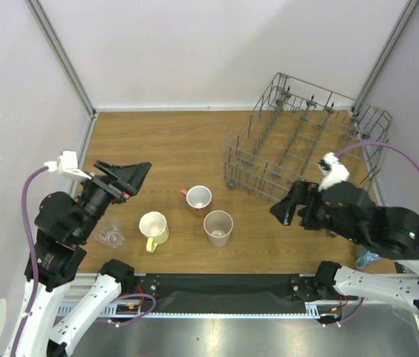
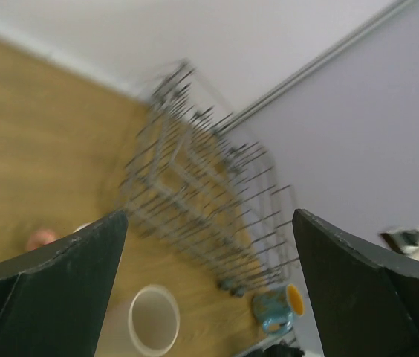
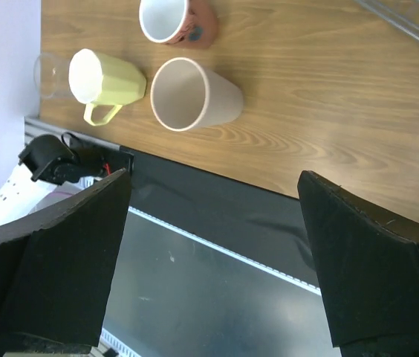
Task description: Load the cups into the dish rack
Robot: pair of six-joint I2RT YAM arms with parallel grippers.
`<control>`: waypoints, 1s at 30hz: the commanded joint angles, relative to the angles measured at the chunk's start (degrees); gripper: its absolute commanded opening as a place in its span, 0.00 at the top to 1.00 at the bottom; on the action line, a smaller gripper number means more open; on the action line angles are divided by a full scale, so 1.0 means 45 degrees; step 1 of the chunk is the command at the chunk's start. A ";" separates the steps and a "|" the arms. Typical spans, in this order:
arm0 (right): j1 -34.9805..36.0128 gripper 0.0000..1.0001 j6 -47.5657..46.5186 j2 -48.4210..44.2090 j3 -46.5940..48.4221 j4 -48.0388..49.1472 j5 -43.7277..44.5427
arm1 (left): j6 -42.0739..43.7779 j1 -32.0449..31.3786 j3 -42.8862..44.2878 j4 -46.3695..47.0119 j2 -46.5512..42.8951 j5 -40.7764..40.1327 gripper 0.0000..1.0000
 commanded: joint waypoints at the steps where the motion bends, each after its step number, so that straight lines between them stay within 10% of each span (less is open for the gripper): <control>1: -0.0064 0.00 0.1023 -0.0861 0.0125 -0.1081 0.1247 | -0.0479 -0.0034 0.0530 -0.4314 0.0105 -0.0642 0.00; 8: -0.0064 0.00 0.1004 -0.1352 0.0301 -0.1568 0.1794 | -0.1280 -0.0053 -0.1267 -0.2849 -0.1674 -0.0760 0.00; 17: -0.0316 0.00 -0.0183 0.0425 0.0749 -0.1707 0.1736 | 0.0361 -0.0228 0.0918 -0.5036 0.2698 0.0044 0.00; 30: -0.6137 0.00 -0.3646 0.2537 0.0614 -0.1647 -0.4045 | -0.1418 -0.6942 0.5542 -0.7243 0.9646 -0.3784 0.24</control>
